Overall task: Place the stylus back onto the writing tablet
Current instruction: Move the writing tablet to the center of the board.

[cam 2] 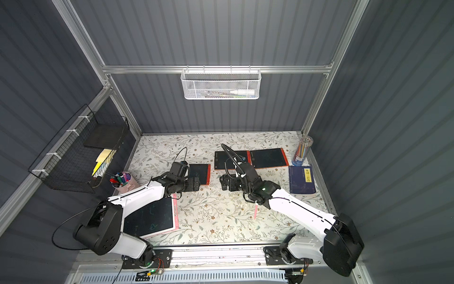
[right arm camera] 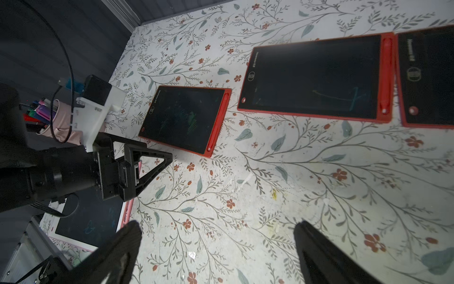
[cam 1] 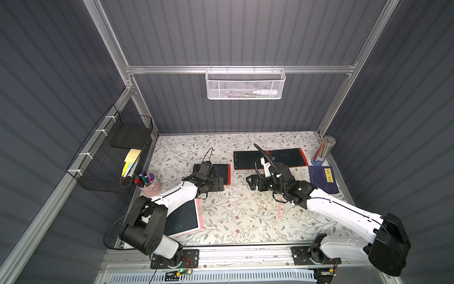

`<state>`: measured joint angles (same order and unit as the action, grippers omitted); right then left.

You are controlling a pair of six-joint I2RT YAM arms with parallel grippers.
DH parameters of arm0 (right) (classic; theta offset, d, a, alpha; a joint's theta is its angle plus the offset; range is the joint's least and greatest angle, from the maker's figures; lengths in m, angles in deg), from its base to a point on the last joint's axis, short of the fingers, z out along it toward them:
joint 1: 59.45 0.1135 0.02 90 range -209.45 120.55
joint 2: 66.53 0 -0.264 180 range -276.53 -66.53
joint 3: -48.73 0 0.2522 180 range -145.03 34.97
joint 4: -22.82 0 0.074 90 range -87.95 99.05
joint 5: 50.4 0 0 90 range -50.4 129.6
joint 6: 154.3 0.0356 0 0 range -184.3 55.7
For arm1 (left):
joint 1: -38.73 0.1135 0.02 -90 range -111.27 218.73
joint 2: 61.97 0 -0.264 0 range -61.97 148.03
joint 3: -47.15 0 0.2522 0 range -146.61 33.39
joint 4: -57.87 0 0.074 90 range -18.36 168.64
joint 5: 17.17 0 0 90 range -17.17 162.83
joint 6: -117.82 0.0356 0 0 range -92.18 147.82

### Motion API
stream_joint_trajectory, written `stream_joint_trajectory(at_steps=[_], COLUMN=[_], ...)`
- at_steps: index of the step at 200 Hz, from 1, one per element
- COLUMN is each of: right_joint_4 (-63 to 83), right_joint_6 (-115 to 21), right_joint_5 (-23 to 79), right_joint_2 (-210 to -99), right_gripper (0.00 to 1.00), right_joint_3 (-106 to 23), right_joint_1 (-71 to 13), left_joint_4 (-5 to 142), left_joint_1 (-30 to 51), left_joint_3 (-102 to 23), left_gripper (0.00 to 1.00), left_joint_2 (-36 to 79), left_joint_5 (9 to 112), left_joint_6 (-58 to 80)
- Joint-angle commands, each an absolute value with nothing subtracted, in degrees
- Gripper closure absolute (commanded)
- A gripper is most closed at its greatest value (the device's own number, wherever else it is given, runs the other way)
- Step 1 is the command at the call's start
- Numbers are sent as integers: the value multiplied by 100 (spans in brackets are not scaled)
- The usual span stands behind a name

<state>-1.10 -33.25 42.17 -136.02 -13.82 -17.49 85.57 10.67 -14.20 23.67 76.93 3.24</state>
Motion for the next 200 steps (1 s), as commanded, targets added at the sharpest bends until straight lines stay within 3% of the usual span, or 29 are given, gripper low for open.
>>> stream_joint_trajectory(at_steps=[1,200], right_joint_4=[-303,-768], right_joint_6=[-3380,-3309], right_joint_5=[4295,4566], right_joint_2=[-13299,-12419], right_gripper=[1,1], right_joint_3=[-1201,-906], right_joint_1=[-1847,-2207], left_joint_4=[8775,8432], left_joint_1=[1043,1026], left_joint_3=[-1319,-1814], left_gripper=[1,1], left_joint_2=[2364,3883], left_joint_5=[7872,8971], left_joint_6=[112,66])
